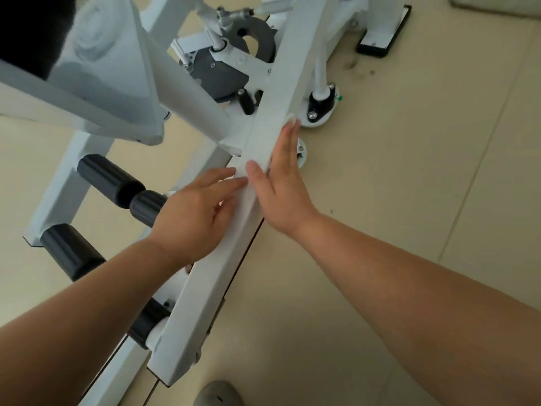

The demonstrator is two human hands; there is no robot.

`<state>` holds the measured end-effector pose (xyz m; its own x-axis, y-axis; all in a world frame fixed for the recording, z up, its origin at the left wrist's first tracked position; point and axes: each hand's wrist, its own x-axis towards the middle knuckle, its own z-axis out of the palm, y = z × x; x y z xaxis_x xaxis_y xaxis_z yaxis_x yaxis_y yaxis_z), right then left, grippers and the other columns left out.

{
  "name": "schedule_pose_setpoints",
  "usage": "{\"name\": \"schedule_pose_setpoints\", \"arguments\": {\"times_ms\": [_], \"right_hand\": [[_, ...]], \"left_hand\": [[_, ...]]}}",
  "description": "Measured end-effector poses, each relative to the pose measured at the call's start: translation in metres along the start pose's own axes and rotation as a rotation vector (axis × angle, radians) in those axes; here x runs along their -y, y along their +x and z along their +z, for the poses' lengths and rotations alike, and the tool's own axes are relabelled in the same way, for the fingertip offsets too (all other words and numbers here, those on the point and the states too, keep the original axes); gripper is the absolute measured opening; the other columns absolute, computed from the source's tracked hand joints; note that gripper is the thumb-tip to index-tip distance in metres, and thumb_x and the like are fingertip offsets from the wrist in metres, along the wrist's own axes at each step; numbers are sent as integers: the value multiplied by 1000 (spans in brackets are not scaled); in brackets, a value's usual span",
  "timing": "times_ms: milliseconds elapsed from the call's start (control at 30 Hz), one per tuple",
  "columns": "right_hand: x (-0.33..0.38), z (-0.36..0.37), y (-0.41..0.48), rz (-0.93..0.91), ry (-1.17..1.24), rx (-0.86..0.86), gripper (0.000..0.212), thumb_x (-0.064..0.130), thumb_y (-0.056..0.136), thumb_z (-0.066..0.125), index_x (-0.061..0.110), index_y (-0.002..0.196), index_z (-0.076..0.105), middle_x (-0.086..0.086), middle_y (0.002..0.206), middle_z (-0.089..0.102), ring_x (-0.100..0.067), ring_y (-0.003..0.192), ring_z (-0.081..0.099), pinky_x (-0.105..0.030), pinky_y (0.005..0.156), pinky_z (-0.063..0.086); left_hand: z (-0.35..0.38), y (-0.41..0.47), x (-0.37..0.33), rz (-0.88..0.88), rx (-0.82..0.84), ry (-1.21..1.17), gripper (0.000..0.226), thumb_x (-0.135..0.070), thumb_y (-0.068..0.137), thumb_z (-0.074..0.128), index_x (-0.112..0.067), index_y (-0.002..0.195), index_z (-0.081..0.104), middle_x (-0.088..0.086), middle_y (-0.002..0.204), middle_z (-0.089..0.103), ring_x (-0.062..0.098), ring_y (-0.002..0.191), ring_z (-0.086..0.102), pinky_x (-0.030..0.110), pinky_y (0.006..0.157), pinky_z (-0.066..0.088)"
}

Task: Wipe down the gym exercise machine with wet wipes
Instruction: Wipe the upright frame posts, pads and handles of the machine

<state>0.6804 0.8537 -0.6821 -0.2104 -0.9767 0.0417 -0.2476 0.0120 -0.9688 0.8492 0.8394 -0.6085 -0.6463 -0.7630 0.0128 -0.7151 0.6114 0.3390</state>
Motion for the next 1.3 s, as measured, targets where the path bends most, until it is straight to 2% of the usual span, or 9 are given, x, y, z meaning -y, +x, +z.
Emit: {"name": "schedule_pose_setpoints", "arguments": {"times_ms": [133, 300, 433, 533, 733, 833, 1033, 1133, 1300], "right_hand": [[3, -34, 45, 65, -50, 53, 89, 46, 107, 42, 11, 160, -21, -5, 168, -29, 10, 140, -19, -7, 108, -11], [-1, -33, 31, -64, -98, 44, 89, 54, 101, 34, 11, 161, -16, -5, 168, -28, -5, 152, -23, -24, 125, -3], [-6, -43, 49, -63, -97, 58, 88, 51, 104, 37, 12, 161, -16, -6, 168, -27, 6, 143, -32, -20, 121, -6], [-1, -62, 84, -52, -116, 61, 84, 38, 108, 43, 12, 161, -16, -6, 168, -29, 5, 145, -30, -11, 115, -10], [9, -93, 143, -91, -245, -38, 82, 46, 106, 39, 8, 163, -7, -11, 169, -24, -24, 159, -13, -46, 129, 6], [-2, -78, 114, -298, -478, -5, 80, 48, 105, 37, 1, 163, 8, -20, 170, -11, -36, 158, -13, -50, 129, 2], [14, -115, 138, -334, -786, 162, 82, 62, 100, 15, 10, 164, 18, -8, 173, 1, -26, 159, -12, -46, 129, -4], [30, -121, 136, -288, -856, 231, 67, 46, 109, 27, 11, 164, 12, -6, 173, -5, -24, 158, -16, -45, 130, 0], [44, -134, 109, -310, -898, 421, 63, 1, 104, 36, 15, 164, 19, -3, 173, 1, -15, 159, -5, -21, 120, -3]], "left_hand": [[5, 33, -7, 119, -151, 273, 35, -16, 89, 57, -11, 121, 71, 11, 123, 66, 37, 92, 69, 48, 72, 60], [19, 77, -14, 189, -364, 241, 19, -4, 90, 58, -1, 102, 72, 14, 105, 69, 37, 87, 63, 46, 79, 54], [36, 97, -18, 62, -518, 138, 20, -8, 93, 59, -3, 107, 74, 12, 113, 71, 33, 97, 63, 33, 93, 45], [45, 99, -20, 41, -544, 134, 21, -6, 96, 59, -2, 110, 74, 12, 117, 71, 31, 99, 60, 33, 95, 46], [47, 96, -24, 28, -543, 156, 26, 0, 92, 57, -1, 112, 74, 15, 120, 70, 33, 101, 59, 39, 96, 49], [47, 96, -23, 29, -538, 154, 27, 0, 92, 57, 0, 114, 73, 15, 120, 70, 32, 103, 58, 39, 97, 49], [45, 96, -17, 29, -529, 174, 28, -2, 90, 57, -1, 113, 74, 15, 121, 69, 35, 102, 58, 38, 97, 47], [44, 97, -22, 48, -528, 201, 28, 2, 86, 60, 1, 110, 74, 16, 118, 70, 30, 100, 55, 37, 94, 47], [36, 98, -38, -54, -396, 215, 33, -2, 82, 51, -3, 105, 74, 13, 113, 70, 36, 94, 63, 47, 86, 56]]}}
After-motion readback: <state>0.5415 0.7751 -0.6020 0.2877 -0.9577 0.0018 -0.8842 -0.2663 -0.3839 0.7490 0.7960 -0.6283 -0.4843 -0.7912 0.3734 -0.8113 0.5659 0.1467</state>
